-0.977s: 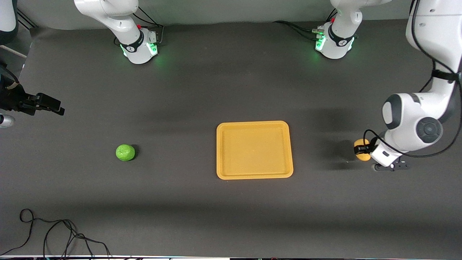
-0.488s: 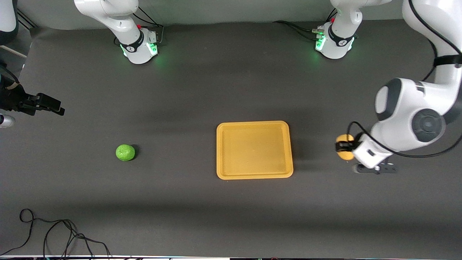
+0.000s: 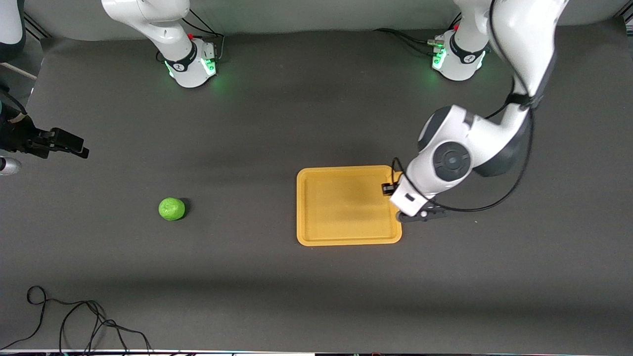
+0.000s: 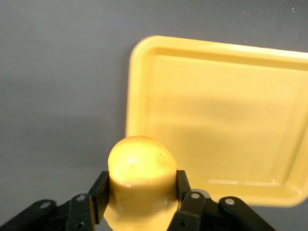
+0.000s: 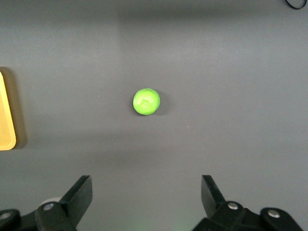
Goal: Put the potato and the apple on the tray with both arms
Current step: 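Carry the potato with the left gripper over the tray, then open the left gripper on the tray while the right gripper reaches the apple, then grasp the green apple with the right gripper while the left gripper withdraws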
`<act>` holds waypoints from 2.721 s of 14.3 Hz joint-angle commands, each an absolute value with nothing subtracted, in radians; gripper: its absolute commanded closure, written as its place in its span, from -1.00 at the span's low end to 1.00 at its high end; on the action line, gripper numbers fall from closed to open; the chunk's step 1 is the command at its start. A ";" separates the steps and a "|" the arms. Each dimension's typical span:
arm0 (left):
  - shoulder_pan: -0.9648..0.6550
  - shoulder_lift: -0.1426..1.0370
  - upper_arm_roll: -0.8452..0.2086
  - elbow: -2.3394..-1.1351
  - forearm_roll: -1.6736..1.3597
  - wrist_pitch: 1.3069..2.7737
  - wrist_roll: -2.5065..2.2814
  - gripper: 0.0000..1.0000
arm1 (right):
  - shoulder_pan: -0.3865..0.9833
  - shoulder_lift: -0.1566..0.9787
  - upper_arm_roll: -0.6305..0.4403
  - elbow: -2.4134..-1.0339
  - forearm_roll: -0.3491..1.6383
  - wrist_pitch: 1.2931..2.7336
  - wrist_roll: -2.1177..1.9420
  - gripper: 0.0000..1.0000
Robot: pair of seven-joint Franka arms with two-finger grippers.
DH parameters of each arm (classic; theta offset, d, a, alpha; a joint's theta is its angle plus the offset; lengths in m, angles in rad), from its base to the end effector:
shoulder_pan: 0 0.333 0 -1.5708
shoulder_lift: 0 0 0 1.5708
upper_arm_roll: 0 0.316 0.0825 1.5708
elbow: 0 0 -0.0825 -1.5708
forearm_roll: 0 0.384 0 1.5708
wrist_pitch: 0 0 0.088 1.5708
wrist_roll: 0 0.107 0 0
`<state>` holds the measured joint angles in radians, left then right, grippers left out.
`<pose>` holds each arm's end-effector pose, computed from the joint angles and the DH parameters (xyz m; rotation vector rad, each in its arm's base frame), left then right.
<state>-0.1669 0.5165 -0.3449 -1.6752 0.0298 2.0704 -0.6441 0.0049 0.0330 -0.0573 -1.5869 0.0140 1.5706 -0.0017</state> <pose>0.5905 -0.3022 0.3110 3.0528 0.2307 -0.2378 0.5624 -0.0275 0.5985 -3.1262 0.0798 0.0765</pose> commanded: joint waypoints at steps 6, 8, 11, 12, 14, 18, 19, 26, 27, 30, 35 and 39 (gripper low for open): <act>-0.210 0.615 -0.328 -1.796 0.046 2.315 -0.755 0.91 | 0.014 0.032 -0.063 -1.595 -0.002 1.583 -0.012 -1.00; -0.210 0.615 -0.328 -1.795 0.046 2.315 -0.755 0.65 | 0.014 0.032 -0.063 -1.594 -0.002 1.583 -0.012 -1.00; -0.209 0.615 -0.328 -1.795 0.046 2.315 -0.755 -0.99 | 0.014 0.034 -0.063 -1.594 -0.002 1.583 -0.012 -1.00; -0.209 0.614 -0.328 -1.795 0.046 2.313 -0.755 -1.00 | 0.014 0.035 -0.063 -1.592 -0.002 1.583 -0.012 -1.00; -0.207 0.608 -0.328 -1.793 0.046 2.309 -0.753 -1.00 | 0.014 0.049 -0.063 -1.582 -0.002 1.583 -0.014 -1.00; -0.186 0.549 -0.327 -1.760 0.046 2.257 -0.742 -1.00 | 0.031 0.061 -0.061 -1.597 -0.002 1.615 -0.023 -1.00; -0.181 0.532 -0.325 -1.731 0.046 2.209 -0.742 -1.00 | 0.043 0.061 -0.061 -1.629 -0.003 1.641 -0.021 -1.00; -0.005 0.453 -0.325 -1.416 0.101 1.769 -0.383 -1.00 | 0.061 0.044 -0.063 -2.011 -0.014 2.095 -0.008 -1.00; 0.032 0.425 -0.325 -1.414 0.101 1.764 -0.324 -1.00 | 0.070 0.079 -0.063 -2.041 -0.012 2.170 -0.003 -1.00; 0.106 0.347 -0.321 -1.419 0.107 1.681 -0.230 -1.00 | 0.080 0.210 -0.063 -2.054 -0.006 2.322 0.017 -1.00; 0.199 0.189 -0.321 -1.570 0.101 1.689 -0.176 -1.00 | 0.078 0.377 -0.063 -2.079 -0.002 2.554 0.017 -1.00; 0.242 0.135 -0.321 -1.660 0.092 1.730 -0.176 -1.00 | 0.077 0.413 -0.063 -2.080 -0.002 2.548 0.018 -1.00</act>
<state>0.2128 0.1900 -0.3158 -1.5789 0.0996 1.7005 -0.1921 0.0715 0.4116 -0.0580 -2.0818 0.0011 2.5521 -0.0005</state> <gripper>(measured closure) 0.000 0.000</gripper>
